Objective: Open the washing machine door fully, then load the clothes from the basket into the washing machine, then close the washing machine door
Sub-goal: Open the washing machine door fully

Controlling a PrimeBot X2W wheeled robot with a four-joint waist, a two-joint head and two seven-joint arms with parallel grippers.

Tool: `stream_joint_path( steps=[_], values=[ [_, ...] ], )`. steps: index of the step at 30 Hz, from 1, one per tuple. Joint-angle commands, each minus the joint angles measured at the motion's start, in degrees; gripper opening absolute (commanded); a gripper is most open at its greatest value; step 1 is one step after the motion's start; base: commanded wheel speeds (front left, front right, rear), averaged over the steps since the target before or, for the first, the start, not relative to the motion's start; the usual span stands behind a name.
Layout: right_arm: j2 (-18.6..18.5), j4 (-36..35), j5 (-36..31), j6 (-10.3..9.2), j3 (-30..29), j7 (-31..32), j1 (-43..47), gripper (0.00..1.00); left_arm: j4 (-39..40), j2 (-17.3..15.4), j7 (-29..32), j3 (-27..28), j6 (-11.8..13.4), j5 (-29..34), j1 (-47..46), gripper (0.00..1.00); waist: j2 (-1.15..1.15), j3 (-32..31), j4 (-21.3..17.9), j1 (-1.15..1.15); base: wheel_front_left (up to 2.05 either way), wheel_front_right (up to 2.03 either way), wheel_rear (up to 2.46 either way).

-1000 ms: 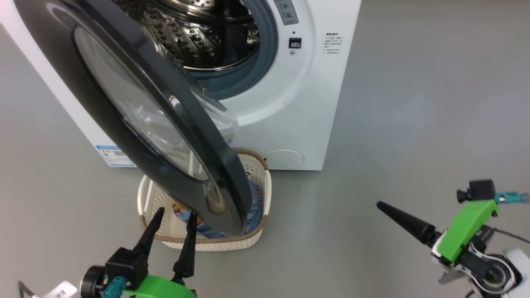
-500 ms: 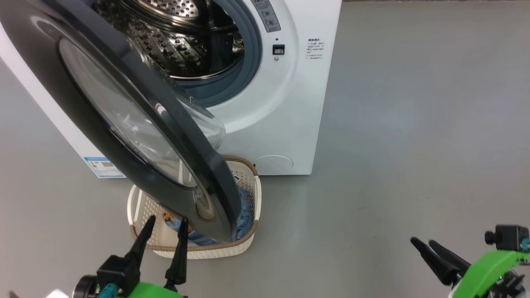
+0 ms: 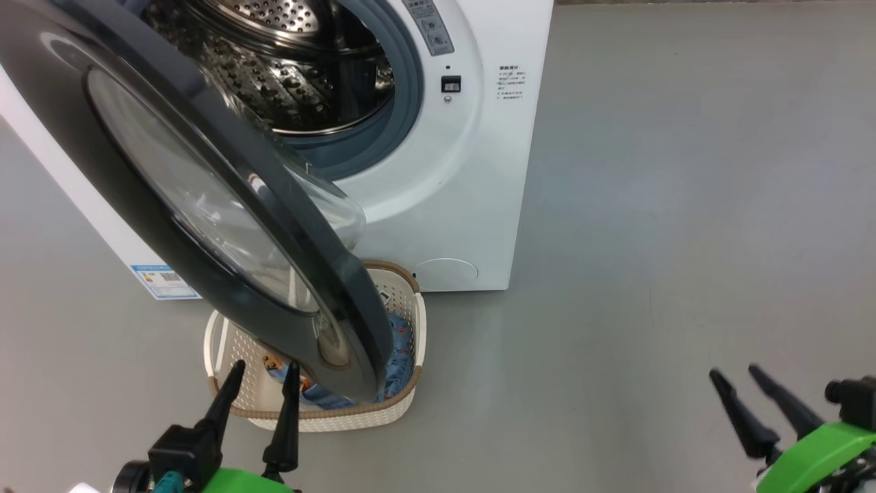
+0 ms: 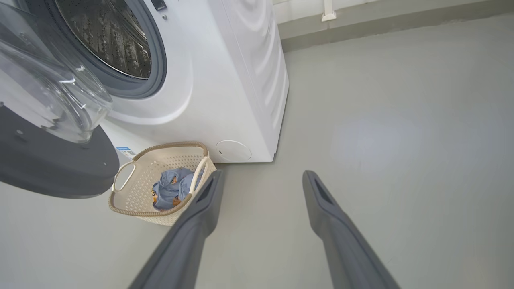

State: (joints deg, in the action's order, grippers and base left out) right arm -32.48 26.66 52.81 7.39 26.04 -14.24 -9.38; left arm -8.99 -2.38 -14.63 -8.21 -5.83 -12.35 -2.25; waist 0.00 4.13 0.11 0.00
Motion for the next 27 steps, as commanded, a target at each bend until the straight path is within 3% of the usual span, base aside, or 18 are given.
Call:
stream_joint_path(
  steps=[1, 7, 12, 18, 27],
  values=[
    [-1.1, -1.3, -1.3, 0.10, -0.3, -0.7, 0.6, 1.00, 1.2, -0.5, -0.4, 2.1, 0.2, -0.3, -0.5, 1.00, 0.00, 0.0, 0.0, 0.00, 0.00, 0.00, 0.00],
    [4.9, -8.2, -15.5, 0.10, -16.3, -0.7, 5.5, 1.00, 1.6, -0.5, -0.4, 2.6, 0.9, -0.2, -0.7, 1.00, 0.00, 0.1, 0.1, 0.00, 0.00, 0.00, 0.00],
    [9.3, -13.5, -23.8, 0.10, -24.9, -0.7, 9.2, 1.00, 2.6, -0.5, -0.4, 2.6, 1.3, -0.1, -0.6, 1.00, 0.00, -0.2, 0.4, 0.00, 0.00, 0.00, 0.00],
    [11.7, -16.2, -28.4, 0.10, -29.0, -0.7, 12.3, 1.00, 3.1, -0.5, -0.4, 2.2, 1.5, -0.2, 0.0, 1.00, 0.00, -0.3, 0.8, 0.00, 0.00, 0.00, 0.00],
    [13.0, -15.0, -29.9, 0.10, -30.2, -0.8, 13.8, 1.00, 2.6, -0.5, -0.4, 1.2, 2.5, -1.1, 0.3, 1.00, 0.00, -0.1, 1.1, 0.00, 0.00, 0.00, 0.00]
  ],
)
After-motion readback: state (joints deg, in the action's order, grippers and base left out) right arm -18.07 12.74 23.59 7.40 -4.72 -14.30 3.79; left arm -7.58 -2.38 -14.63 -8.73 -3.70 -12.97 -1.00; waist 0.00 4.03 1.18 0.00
